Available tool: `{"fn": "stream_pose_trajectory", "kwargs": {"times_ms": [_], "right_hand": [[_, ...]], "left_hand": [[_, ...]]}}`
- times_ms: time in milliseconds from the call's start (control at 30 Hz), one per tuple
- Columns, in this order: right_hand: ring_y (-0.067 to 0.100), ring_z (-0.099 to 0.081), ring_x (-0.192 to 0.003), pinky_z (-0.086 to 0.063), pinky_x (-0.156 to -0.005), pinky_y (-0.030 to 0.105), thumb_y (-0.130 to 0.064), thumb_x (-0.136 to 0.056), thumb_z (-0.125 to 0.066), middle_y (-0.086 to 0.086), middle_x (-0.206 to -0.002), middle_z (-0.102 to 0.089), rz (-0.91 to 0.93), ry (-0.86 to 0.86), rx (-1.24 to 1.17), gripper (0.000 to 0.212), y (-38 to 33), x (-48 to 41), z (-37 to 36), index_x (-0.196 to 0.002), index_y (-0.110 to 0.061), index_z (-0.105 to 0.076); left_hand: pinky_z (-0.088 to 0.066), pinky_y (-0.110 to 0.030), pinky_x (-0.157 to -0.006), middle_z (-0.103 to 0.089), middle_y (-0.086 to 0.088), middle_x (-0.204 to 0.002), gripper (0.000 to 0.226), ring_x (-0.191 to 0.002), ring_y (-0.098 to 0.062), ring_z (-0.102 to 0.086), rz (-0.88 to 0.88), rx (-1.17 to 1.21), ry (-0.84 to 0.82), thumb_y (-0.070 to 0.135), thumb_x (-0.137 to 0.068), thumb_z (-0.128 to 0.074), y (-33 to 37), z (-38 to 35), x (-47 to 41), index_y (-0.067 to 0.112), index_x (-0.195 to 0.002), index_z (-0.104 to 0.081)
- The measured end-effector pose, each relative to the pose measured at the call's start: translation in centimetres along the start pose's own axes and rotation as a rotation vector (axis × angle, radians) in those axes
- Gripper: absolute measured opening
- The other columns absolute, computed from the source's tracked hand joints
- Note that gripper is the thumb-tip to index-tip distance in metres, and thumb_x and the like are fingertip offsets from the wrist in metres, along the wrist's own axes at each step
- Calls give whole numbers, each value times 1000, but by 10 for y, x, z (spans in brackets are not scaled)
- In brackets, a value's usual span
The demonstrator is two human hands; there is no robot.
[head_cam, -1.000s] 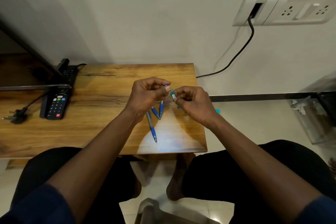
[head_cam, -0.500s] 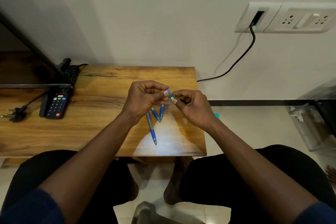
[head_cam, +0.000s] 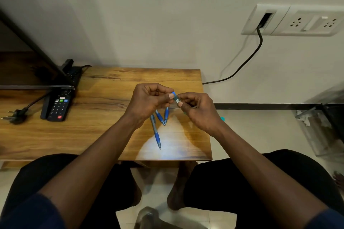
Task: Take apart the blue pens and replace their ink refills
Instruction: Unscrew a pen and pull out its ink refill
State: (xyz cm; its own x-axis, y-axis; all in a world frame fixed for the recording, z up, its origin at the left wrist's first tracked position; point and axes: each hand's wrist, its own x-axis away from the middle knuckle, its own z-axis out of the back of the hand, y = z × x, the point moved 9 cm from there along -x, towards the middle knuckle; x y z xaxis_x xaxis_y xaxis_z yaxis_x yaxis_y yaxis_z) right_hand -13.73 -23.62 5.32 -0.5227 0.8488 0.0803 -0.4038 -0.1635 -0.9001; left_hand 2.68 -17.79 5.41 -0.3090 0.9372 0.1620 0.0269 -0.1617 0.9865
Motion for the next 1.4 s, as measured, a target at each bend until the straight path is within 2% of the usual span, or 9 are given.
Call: {"fn": "stream_pose_trajectory", "kwargs": {"times_ms": [100,300,433,533,700,867,1033,1200,1400], "right_hand": [[10,-71,-88,-62,-83,41,-14,-97,-69,-9,-91,-77,-15,-1,-29,21,0,1,0,-114,-23,-78],[20,-73,-85,-62,-78,53,-13,-96,-70,-4,-87,-77,-31,13,-57,19,-2,4,0,-109,-24,-79],[18,-73,-82,-62,-76,52,-12,-95,-72,-5,-84,-76,-38,28,-44,18,-1,6,1,-107,-22,-79],[19,-73,-83,-62,-78,53,-11,-94,-73,-4,-83,-76,-72,23,-37,19,2,6,0,-100,-28,-78],[14,-73,-80,-62,-81,50,-14,-91,-75,-6,-80,-76,-171,25,54,14,15,8,5,-89,-28,-77],[16,-75,-80,-63,-83,46,-11,-88,-80,-3,-81,-74,-306,42,123,18,32,10,13,-83,-26,-71],[25,-74,-90,-62,-87,47,-12,-81,-87,5,-92,-76,-405,60,204,21,53,12,16,-76,-23,-69],[24,-74,-91,-62,-88,45,-13,-82,-87,7,-96,-76,-396,46,298,26,53,9,12,-73,-25,-66],[22,-74,-88,-62,-85,44,-18,-79,-90,4,-95,-74,-376,81,386,25,50,9,9,-77,-26,-66]], "left_hand": [[-64,-29,-74,-80,-16,-94,16,-88,-25,-79,-28,-20,8,0,-89,-78,2,-1,-1,0,-105,-78],[-66,-40,-79,-81,-8,-95,17,-89,-21,-80,-141,-191,43,3,-89,-80,8,-4,1,9,-105,-81],[-66,-40,-81,-81,-3,-95,15,-88,-15,-79,-194,-266,71,6,-90,-80,13,-5,3,11,-104,-81],[-66,-38,-83,-81,2,-98,16,-87,-8,-78,-222,-367,76,8,-91,-80,15,-8,6,13,-106,-81],[-65,-37,-85,-79,8,-96,21,-85,-2,-77,-197,-490,3,16,-94,-78,15,-20,7,19,-115,-79],[-64,-35,-84,-75,13,-95,25,-88,-4,-73,-162,-535,6,28,-94,-77,19,-15,4,24,-119,-76],[-62,-36,-87,-78,6,-104,22,-93,-7,-73,-134,-598,-4,28,-96,-75,16,-9,3,19,-116,-78],[-61,-39,-90,-78,4,-104,18,-98,-12,-72,-122,-709,-54,20,-102,-65,12,-10,5,18,-115,-78],[-59,-35,-88,-77,3,-104,17,-96,-10,-69,-92,-750,-65,22,-101,-67,11,-5,10,18,-113,-78]]}}
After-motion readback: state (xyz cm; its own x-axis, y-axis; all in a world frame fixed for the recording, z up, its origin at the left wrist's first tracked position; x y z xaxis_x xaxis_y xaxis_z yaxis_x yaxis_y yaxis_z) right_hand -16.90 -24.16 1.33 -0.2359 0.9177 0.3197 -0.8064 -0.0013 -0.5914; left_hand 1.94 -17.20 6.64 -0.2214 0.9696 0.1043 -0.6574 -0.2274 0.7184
